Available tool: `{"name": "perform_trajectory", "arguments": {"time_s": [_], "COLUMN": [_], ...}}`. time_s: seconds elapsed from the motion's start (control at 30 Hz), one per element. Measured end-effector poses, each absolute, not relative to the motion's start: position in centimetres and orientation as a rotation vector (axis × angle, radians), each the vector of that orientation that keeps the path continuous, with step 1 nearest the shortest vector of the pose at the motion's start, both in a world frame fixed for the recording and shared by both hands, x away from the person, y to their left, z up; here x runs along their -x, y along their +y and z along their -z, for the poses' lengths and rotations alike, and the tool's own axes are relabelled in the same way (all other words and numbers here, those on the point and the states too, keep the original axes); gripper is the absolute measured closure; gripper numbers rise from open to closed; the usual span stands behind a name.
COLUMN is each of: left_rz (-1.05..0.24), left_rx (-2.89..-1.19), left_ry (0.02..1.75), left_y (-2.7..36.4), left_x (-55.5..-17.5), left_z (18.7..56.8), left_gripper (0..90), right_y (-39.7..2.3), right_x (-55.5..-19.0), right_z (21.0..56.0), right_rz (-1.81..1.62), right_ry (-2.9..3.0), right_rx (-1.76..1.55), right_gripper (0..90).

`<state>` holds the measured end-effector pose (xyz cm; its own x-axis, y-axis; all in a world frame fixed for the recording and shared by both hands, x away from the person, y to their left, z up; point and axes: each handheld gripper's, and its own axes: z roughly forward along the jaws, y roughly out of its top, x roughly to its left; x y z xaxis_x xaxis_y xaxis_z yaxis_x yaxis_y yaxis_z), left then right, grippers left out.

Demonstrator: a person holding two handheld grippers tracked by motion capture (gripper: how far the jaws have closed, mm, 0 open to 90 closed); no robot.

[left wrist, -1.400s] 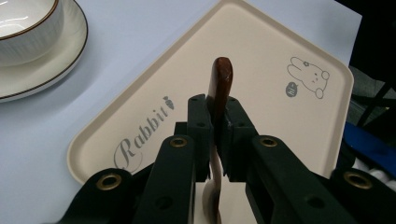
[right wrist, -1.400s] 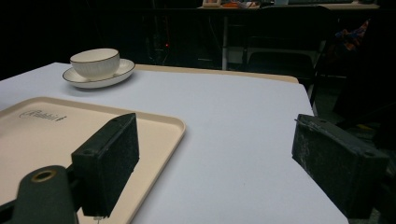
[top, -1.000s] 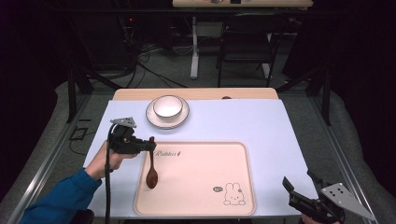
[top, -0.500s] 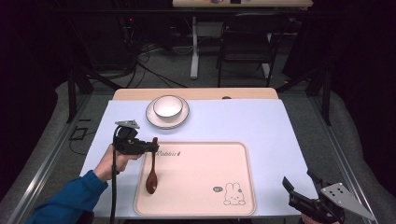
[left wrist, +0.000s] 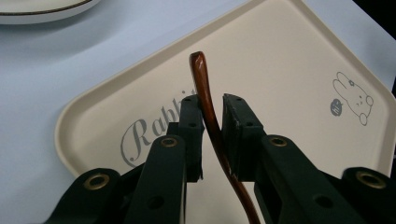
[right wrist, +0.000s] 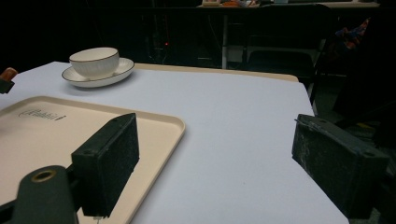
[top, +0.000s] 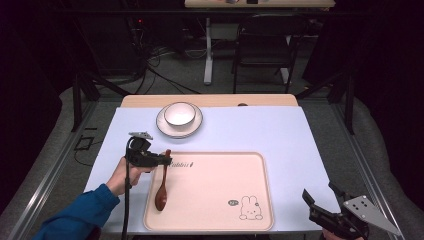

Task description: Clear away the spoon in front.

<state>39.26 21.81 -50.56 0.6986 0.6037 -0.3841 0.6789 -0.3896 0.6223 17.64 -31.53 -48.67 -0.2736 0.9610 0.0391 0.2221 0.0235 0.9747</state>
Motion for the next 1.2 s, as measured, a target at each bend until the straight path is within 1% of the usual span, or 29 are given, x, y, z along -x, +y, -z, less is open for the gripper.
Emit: {"name": "perform_trajectory", "arguments": {"time_s": [0.47,0.97,1.1,1.2], "left_rz": [0.115,0.077,0.049,0.011], "left_rx": [-2.115,-2.158,-2.178,-2.200], "left_ry": [1.017,1.072,1.081,1.081], "left_y": [22.1,22.6,22.4,22.3], "left_x": [-39.3,-39.3,-39.2,-39.2], "left_z": [51.7,53.1,53.2,53.3], "left_gripper": [77.4,74.1,68.2,67.1], "right_y": [-31.5,-31.5,-31.5,-31.5], "right_x": [-17.7,-17.6,-17.6,-17.6], "right_z": [48.7,48.6,48.6,48.6], "right_rz": [-1.308,-1.305,-1.304,-1.303], "right_ry": [1.585,1.582,1.582,1.585], "right_rx": [-1.236,-1.239,-1.241,-1.241], "right_gripper": [13.8,13.8,13.8,13.8]}}
